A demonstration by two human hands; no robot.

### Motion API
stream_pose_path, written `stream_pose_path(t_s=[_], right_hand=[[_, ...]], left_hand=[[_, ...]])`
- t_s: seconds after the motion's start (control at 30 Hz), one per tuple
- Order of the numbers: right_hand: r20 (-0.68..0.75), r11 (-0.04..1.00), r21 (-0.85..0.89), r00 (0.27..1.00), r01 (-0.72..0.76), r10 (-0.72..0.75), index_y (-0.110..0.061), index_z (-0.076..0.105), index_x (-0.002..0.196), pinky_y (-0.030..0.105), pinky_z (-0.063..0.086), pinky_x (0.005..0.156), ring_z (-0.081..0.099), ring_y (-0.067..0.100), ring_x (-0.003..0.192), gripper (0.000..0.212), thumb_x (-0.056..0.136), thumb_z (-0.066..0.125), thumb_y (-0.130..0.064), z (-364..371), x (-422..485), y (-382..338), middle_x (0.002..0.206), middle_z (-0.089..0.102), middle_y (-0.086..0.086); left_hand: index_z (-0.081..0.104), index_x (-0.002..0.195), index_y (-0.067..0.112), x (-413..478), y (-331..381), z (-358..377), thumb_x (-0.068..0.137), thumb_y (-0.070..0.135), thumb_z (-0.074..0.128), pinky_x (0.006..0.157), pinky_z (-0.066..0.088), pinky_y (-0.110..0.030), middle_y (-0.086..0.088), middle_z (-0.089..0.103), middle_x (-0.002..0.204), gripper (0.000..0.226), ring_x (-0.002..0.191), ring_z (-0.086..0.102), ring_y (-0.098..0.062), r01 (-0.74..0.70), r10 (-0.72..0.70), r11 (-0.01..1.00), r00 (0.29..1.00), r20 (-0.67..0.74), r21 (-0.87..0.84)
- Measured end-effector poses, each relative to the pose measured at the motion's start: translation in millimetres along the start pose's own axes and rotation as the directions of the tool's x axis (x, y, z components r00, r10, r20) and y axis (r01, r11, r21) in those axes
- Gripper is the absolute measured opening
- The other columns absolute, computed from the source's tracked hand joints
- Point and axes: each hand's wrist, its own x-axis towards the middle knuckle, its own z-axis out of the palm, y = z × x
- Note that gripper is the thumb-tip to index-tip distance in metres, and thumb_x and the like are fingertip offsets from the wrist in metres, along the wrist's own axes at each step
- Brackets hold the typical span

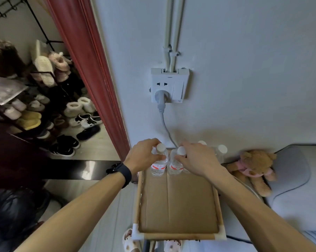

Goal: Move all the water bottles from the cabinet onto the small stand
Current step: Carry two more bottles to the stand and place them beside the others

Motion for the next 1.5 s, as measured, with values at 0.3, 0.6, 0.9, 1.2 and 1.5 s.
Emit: stream_pose_path(t_s=[0.3,0.6,0.9,1.2,1.5], right_hand=[[0.031,0.999,0.038,0.999,-0.008,0.006,-0.02,0.05,0.112,0.038,0.042,0.069,0.059,0.035,0.096,0.035,0.092,0.051,-0.049,-7,8,9,0.105,0.066,0.01],[0.028,0.999,0.03,1.0,0.013,-0.013,-0.018,0.049,0.112,0.036,0.037,0.066,0.057,0.034,0.097,0.03,0.096,0.049,-0.044,-5,11,9,0.106,0.065,0.01],[0.001,0.993,0.122,1.0,0.007,-0.007,-0.019,0.05,0.109,0.037,0.036,0.065,0.058,0.033,0.092,0.031,0.096,0.048,-0.047,1,10,15,0.098,0.065,0.008],[0.029,0.992,0.128,1.0,0.005,-0.009,-0.021,0.054,0.11,0.038,0.044,0.068,0.059,0.032,0.092,0.031,0.093,0.05,-0.047,-1,12,17,0.097,0.065,0.007],[0.02,0.992,0.123,1.0,0.004,-0.007,-0.022,0.052,0.107,0.037,0.041,0.065,0.058,0.033,0.09,0.029,0.092,0.049,-0.047,1,10,17,0.095,0.065,0.006]], left_hand=[[0.062,0.115,0.029,2,13,6,0.081,0.044,0.076,0.09,0.051,-0.043,0.005,0.064,0.113,0.039,0.103,0.06,-0.016,-0.01,0.01,1.0,1.0,0.012,-0.017],[0.062,0.116,0.026,6,12,4,0.082,0.039,0.076,0.086,0.048,-0.032,0.006,0.065,0.114,0.04,0.103,0.059,-0.015,0.024,-0.027,0.998,0.998,-0.052,-0.059],[0.062,0.116,0.025,13,23,7,0.081,0.037,0.077,0.089,0.05,-0.034,0.005,0.066,0.117,0.041,0.105,0.061,-0.016,0.036,-0.036,0.998,0.999,-0.005,-0.051],[0.061,0.111,0.028,11,24,4,0.079,0.038,0.075,0.086,0.053,-0.042,0.006,0.066,0.11,0.036,0.099,0.062,-0.017,0.017,-0.021,0.996,0.999,0.044,0.083],[0.06,0.11,0.023,6,27,14,0.083,0.04,0.073,0.083,0.052,-0.041,0.004,0.063,0.106,0.035,0.094,0.061,-0.018,0.019,-0.012,0.994,0.997,-0.072,0.105]])
